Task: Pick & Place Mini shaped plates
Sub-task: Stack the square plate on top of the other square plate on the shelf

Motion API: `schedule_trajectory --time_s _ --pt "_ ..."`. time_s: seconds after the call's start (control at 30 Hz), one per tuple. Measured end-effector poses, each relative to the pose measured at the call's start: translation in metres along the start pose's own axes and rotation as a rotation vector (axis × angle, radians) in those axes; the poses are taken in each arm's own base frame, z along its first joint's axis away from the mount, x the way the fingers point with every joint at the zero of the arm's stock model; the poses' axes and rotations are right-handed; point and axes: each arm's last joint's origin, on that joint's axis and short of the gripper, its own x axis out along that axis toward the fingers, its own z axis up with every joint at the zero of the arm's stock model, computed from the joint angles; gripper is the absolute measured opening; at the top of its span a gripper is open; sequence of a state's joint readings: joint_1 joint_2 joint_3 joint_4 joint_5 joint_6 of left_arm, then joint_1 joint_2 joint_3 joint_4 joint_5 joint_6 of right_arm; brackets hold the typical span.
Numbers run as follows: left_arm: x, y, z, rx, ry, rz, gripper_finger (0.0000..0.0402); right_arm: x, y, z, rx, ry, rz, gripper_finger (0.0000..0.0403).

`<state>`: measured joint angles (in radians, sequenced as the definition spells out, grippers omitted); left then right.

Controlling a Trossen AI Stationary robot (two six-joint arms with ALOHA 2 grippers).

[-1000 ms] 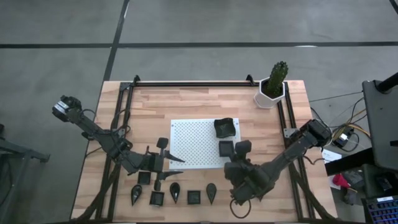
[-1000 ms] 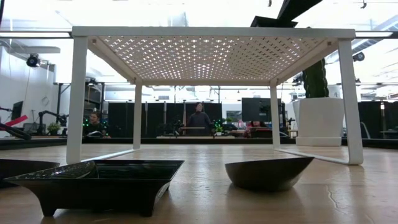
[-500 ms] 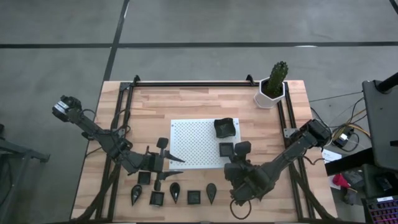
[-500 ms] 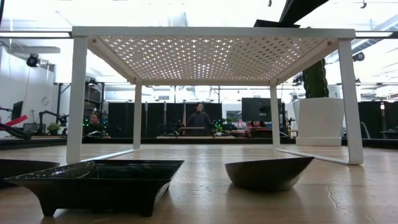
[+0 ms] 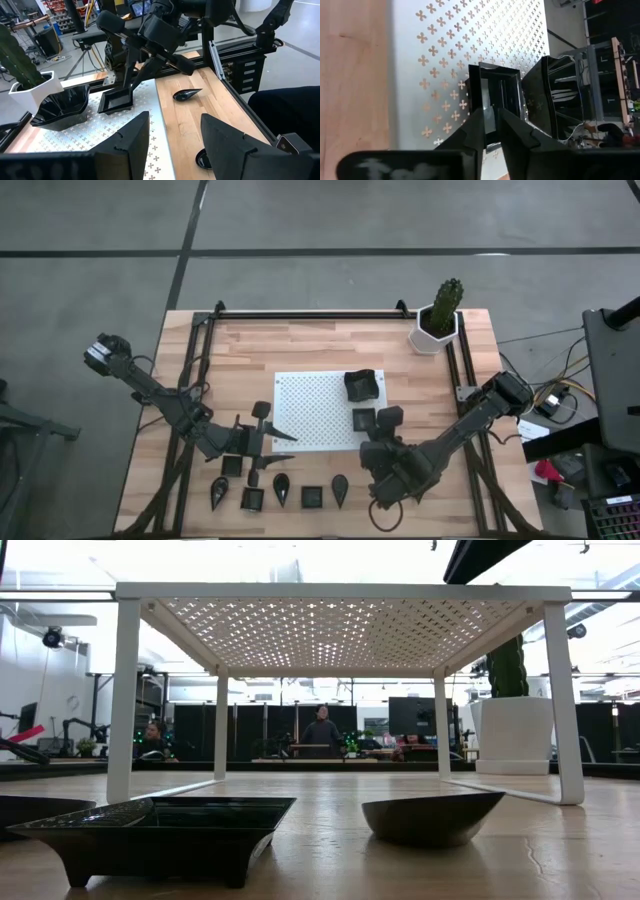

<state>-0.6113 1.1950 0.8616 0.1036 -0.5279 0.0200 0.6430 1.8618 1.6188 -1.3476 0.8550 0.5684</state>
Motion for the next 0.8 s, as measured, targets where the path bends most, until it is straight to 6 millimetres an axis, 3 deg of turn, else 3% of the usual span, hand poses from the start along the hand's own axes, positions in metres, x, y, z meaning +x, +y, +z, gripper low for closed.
schedule_trajectory --time_s 0.2,0.47,0.8 --pt "0.000 0.000 0.000 -0.001 0.000 0.000 0.0177 -0.004 -0.003 0.004 -0.004 -0.020 -0.007 0.0086" --pt "0.000 -0.001 -0.001 -0.007 0.010 -0.019 0.0177 -0.011 -0.004 0.009 0.014 -0.048 0.016 0.0091" --pt "0.014 -0.014 -0.016 0.054 0.070 -0.097 0.0177 -0.035 0.016 0.017 0.101 -0.197 0.130 0.0072"
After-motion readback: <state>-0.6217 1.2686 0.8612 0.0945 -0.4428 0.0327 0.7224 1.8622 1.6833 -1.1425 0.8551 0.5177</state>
